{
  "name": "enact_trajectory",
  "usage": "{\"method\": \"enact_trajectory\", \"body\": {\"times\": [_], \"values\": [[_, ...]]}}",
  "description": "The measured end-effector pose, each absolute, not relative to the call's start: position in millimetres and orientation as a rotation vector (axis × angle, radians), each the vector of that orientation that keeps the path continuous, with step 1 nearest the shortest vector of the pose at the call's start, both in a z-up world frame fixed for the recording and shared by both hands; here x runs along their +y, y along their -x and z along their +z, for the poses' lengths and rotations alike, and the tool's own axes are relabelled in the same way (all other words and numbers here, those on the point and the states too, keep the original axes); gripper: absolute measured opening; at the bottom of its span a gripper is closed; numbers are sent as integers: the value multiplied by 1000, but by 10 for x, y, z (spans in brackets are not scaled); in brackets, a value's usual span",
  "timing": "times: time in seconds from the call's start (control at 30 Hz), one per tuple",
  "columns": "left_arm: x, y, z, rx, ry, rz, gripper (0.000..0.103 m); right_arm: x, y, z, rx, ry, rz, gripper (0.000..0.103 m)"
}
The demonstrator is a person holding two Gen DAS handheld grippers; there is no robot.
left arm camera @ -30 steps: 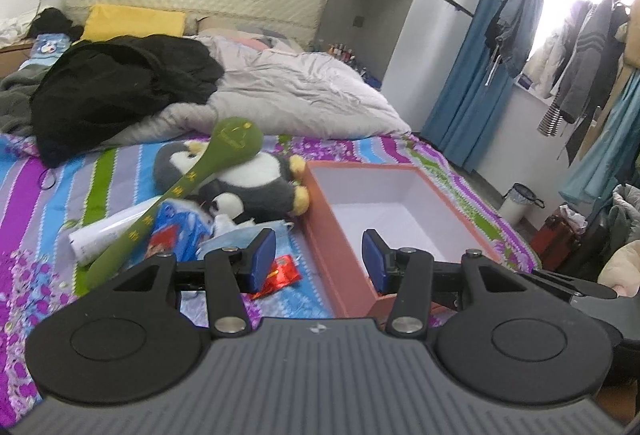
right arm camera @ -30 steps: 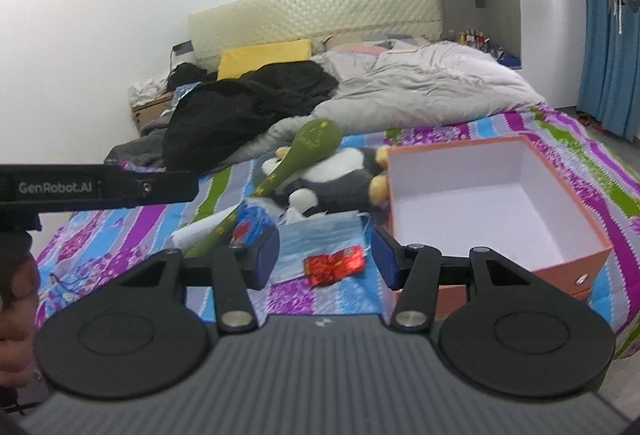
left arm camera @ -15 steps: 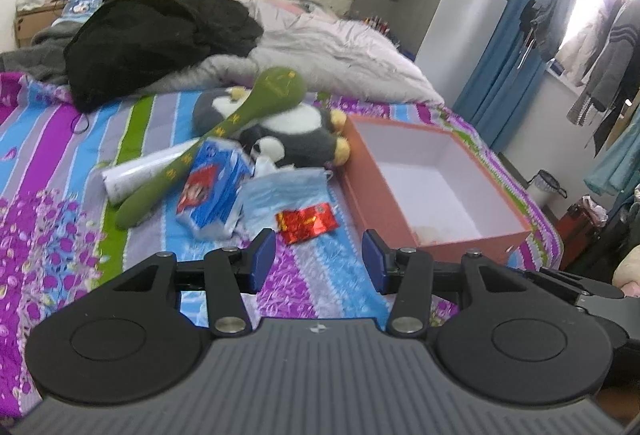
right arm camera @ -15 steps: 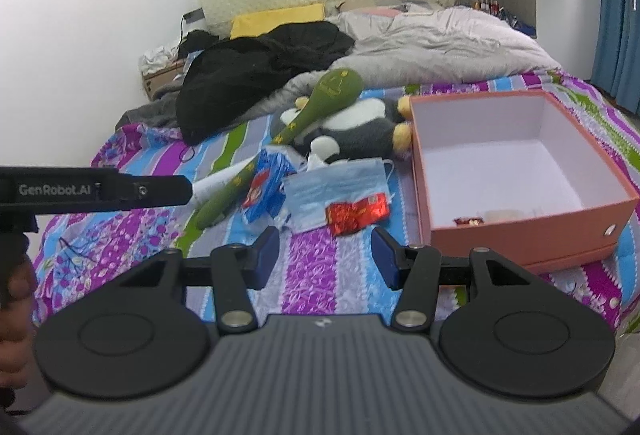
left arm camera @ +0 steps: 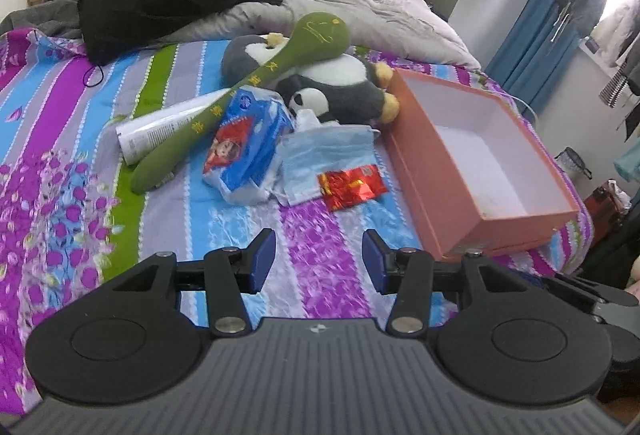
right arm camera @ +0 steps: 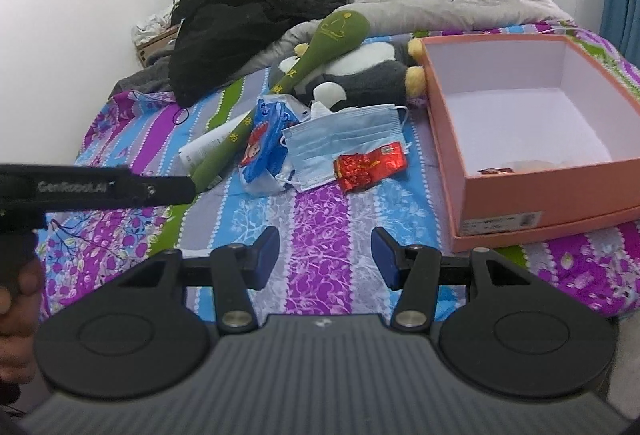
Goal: Organize soft objects
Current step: 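Move both grippers back toward the remaining items on the bed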
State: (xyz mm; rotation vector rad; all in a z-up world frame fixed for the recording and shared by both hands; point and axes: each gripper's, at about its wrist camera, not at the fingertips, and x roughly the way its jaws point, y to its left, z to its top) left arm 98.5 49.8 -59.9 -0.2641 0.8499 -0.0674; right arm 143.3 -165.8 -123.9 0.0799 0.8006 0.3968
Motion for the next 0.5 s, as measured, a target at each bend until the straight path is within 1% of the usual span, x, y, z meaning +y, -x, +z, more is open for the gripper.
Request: {"method": "enact_trajectory", "body": {"times": [0.27, 0.5], "values": [[752, -1514, -830, 880, 273, -30, 54, -1486, -1843, -1473, 855, -76, 363, 54], [940, -1927, -1193, 927, 279, 0, 55, -1329, -2182, -1706, 887, -49, 355, 54]]}}
